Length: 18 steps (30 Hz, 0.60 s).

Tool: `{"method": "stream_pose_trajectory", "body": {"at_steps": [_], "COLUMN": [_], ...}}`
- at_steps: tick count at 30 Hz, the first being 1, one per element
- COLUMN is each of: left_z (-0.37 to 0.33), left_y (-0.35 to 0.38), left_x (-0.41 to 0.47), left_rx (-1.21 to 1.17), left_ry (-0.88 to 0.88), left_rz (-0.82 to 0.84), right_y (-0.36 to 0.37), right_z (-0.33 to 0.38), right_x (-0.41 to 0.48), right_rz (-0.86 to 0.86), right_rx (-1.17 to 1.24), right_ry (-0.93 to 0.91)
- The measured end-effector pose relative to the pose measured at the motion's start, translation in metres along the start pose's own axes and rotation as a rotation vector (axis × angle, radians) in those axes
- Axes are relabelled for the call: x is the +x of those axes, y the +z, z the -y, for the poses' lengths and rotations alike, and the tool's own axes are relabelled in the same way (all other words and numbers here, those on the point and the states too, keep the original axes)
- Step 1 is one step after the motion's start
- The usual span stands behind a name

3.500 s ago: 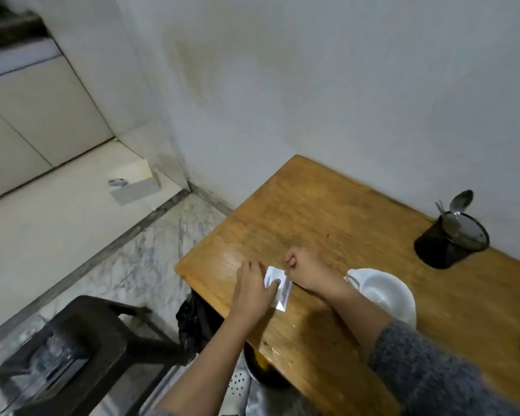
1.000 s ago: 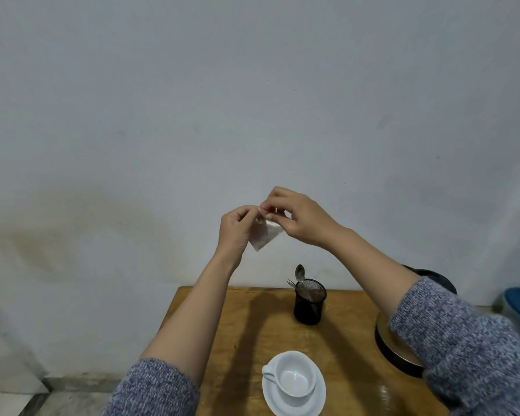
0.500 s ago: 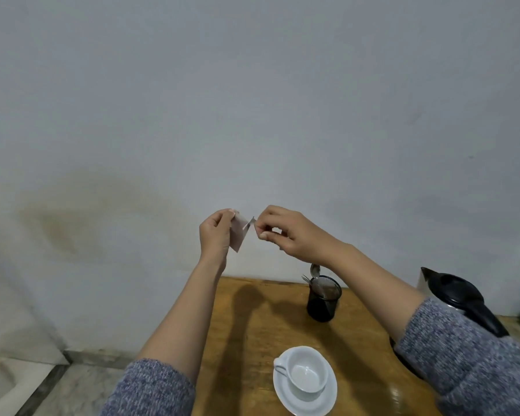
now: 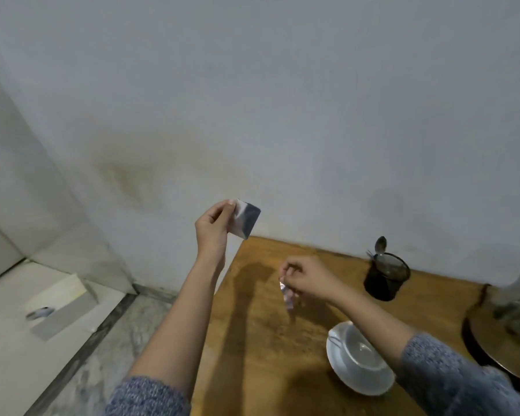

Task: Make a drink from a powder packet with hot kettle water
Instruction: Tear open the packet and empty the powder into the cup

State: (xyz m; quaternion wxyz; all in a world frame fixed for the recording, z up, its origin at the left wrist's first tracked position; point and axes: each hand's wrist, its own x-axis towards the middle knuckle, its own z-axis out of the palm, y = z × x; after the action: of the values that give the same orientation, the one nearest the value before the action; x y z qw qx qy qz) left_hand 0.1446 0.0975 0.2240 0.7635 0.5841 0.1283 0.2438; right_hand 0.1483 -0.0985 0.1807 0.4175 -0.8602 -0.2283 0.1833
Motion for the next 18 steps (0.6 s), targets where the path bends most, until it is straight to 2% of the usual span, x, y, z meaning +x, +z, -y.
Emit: {"method": "stream_pose_trajectory", "body": {"at_steps": [5,8,12,14,16,18], "left_z": [0.020,0.034,0.048,0.051,0.053,0.055], "left_y": [-0.053,-0.082,-0.101,-0.098,-0.090,-0.075], "left_x": [-0.010,-0.016,-0.022,-0.024,-0.027,-0.029], "left_rx": [0.068,0.129,0.169,0.163,0.149,0.131], "left_ry": [-0.062,-0.093,-0.119,-0.130,-0.152,-0.178], "left_rz": [-0.072,-0.092,-0.093,-0.079,-0.049,-0.007], "right_y": [0.084,0.124,0.151,0.152,0.148,0.139], "right_z": [-0.074,-0.105,-0.116,-0.111,-0.108,-0.102], "right_x": [0.008,0.012,0.018,0.019,0.018,0.016], "right_rz": [0.116,0.166,0.082,0.125,0.176,0.129], "right_rx": [0.120,0.123,-0.011,-0.072,-0.072,0.000], "right_ry": [0.344,0.469,0.423,0.394,0.386,0.337]}}
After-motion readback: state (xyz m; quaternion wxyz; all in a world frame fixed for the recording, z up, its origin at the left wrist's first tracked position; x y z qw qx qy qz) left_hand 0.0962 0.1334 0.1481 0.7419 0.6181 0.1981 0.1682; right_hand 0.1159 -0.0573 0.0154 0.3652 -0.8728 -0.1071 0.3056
